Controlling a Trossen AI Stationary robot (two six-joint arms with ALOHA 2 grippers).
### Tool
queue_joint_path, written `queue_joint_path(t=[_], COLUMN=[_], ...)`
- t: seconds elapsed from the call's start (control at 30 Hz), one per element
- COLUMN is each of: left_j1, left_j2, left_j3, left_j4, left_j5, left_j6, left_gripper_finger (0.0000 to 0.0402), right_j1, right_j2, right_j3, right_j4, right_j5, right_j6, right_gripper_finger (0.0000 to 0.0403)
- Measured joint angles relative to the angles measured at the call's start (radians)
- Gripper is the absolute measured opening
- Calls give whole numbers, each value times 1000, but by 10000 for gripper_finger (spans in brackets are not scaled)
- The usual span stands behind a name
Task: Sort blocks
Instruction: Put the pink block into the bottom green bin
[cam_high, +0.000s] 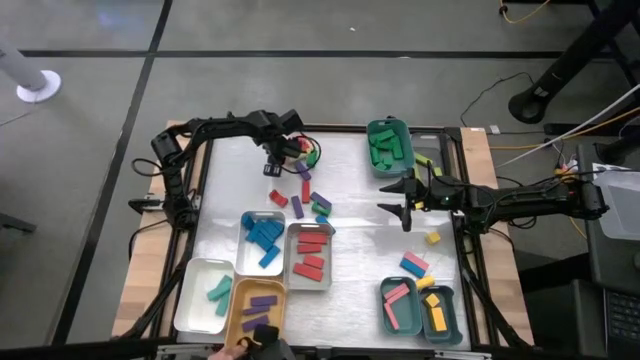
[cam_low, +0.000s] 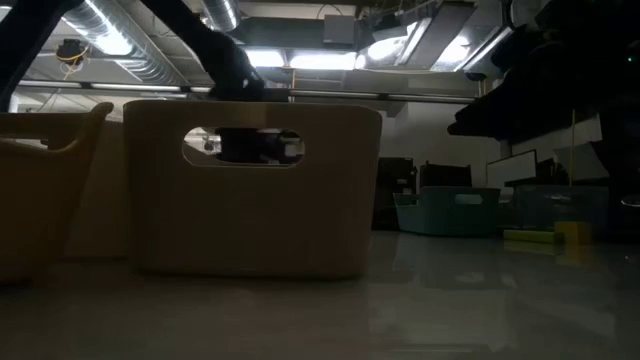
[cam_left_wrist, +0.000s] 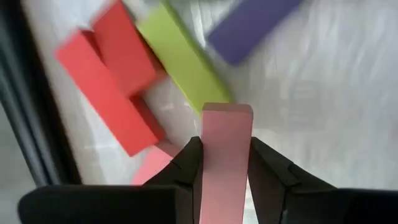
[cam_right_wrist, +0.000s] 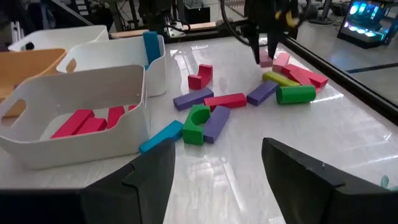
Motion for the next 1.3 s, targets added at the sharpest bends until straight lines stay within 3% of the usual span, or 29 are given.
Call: queue_joint_path(t=[0.33, 0.57, 0.83, 1.0, 1.17, 1.3], left_j1=[-93, -176, -264, -322, -375, -405], left_j2=[-17, -17, -17, -17, -17, -17], left_j3=[129, 178, 184, 184, 184, 184], left_j4=[-98, -59, 217, 356, 386, 384], left_j5=[85, 347, 584, 634, 640, 639], left_j6=[-201, -403, -650, -714, -724, -727], left_gripper_finger=[80, 84, 86, 87, 87, 88], right_j1=[1, 1, 1, 1, 1, 0], right_j2=[1, 51, 172, 255, 329, 378], right_j3=[0, 0, 21, 90, 158, 203], right_j4=[62, 168, 294, 310, 312, 311], right_j5=[-14, -68, -177, -193, -197, -281], right_j6=[-84, -290, -453, -460, -537, -571], right_gripper_finger=[238, 238, 238, 238, 238, 238])
